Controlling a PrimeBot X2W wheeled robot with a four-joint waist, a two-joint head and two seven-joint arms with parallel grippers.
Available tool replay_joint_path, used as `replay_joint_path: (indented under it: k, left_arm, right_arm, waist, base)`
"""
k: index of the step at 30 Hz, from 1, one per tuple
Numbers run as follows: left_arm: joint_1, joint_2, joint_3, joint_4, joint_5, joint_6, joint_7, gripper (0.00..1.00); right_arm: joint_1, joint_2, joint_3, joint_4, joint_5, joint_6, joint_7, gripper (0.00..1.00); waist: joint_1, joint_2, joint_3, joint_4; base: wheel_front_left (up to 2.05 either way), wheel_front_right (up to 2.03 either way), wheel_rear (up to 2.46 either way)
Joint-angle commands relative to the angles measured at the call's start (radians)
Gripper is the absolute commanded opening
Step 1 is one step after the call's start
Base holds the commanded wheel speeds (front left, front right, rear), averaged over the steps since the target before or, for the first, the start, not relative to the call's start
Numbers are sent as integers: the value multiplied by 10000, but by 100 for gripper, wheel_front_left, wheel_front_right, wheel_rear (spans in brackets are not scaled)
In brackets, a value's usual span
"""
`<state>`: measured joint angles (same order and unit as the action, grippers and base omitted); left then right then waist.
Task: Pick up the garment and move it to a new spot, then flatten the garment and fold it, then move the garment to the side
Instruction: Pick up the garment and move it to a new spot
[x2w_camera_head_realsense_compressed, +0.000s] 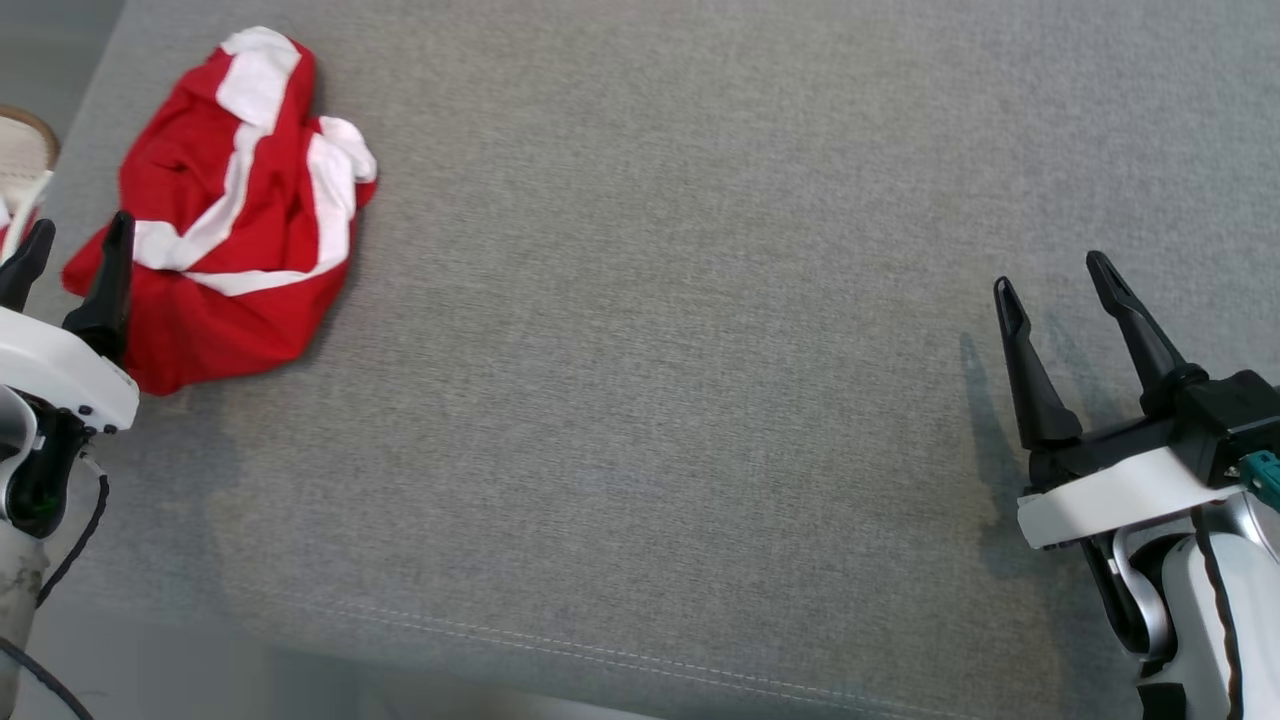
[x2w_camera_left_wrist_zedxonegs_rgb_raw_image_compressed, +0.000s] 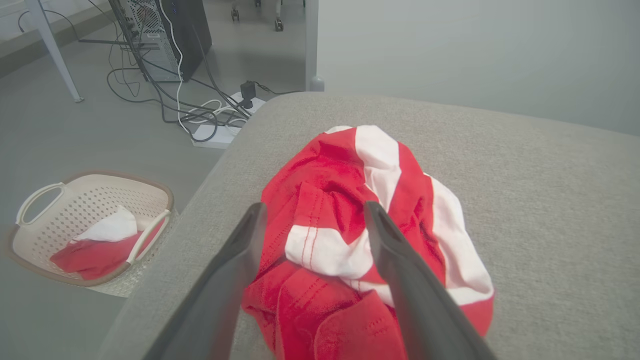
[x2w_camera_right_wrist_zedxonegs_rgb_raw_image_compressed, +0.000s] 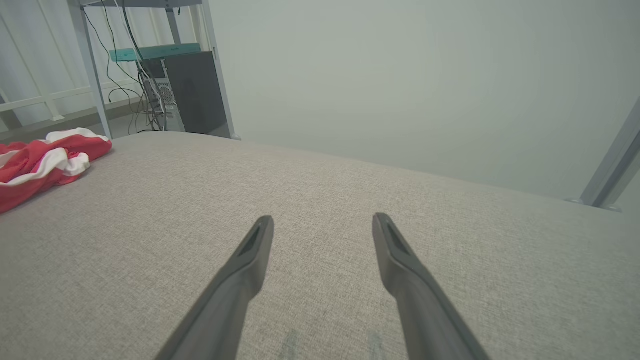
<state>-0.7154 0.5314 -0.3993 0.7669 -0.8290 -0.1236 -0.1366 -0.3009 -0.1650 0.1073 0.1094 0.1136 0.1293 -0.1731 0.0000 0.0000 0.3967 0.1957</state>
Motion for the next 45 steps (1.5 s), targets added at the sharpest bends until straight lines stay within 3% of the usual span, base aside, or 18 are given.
replay_joint_path:
  k: [1, 7, 17, 18, 19, 24, 28, 30, 31, 35, 45]
  left_arm:
    - [-506, 761, 253, 53, -266, -70, 9, 100]
    - [-929, 990, 56, 1300, -471, -70, 133, 100]
    - [-1230, 513, -60, 2709, -927, -63, 658, 98]
    - [-1252, 460, -85, 2844, -945, -63, 731, 64]
    - [-1286, 410, -100, 2935, -973, -64, 766, 0]
    - [-1366, 393, -427, 2908, -874, -68, 734, 0]
    - [-1476, 614, -941, 2021, -647, -69, 241, 0]
    - [-1583, 784, -1259, 1520, -454, -69, -18, 0]
    - [-1647, 854, -1428, 1243, -373, -69, -110, 0]
    - [-1973, 1051, -2017, 158, -151, -70, -312, 0]
    - [-2809, 1019, -3165, -2779, -295, -70, -433, 0]
  right_arm:
    - [-143, -73, 215, -395, -107, 14, 46, 100]
    - [-325, -114, 290, -901, -217, 14, 117, 100]
    - [-322, -129, 108, -1168, -161, 14, 232, 100]
    - [-309, -96, 79, -1156, -138, 14, 213, 100]
    - [-302, -62, 58, -1131, -119, 14, 191, 100]
    - [-268, 111, -56, -872, 9, 14, -27, 100]
    - [-204, 221, -123, -541, 145, 14, -239, 100]
    - [-144, 298, -156, -385, 223, 14, -351, 90]
    - [-111, 339, -167, -297, 273, 14, -406, 90]
    - [76, 498, -189, 85, 418, 14, -611, 97]
    - [457, 732, -139, 800, 599, 14, -836, 100]
  waist:
    - [0, 0, 321, -282]
    - [0, 0, 674, -623]
    - [0, 0, 746, -950]
    - [0, 0, 704, -977]
    - [0, 0, 658, -997]
    - [0, 0, 252, -1075]
    - [0, 0, -242, -1148]
    - [0, 0, -534, -1200]
    - [0, 0, -683, -1234]
    - [0, 0, -1279, -1419]
    - [0, 0, -2182, -2255]
  base:
    - [0, 0, 0]
    - [0, 0, 0]
    - [0, 0, 0]
    - [0, 0, 0]
    - [0, 0, 0]
    - [0, 0, 0]
    - [0, 0, 0]
    - [0, 0, 0]
    - [0, 0, 0]
    - [0, 0, 0]
    - [0, 0, 0]
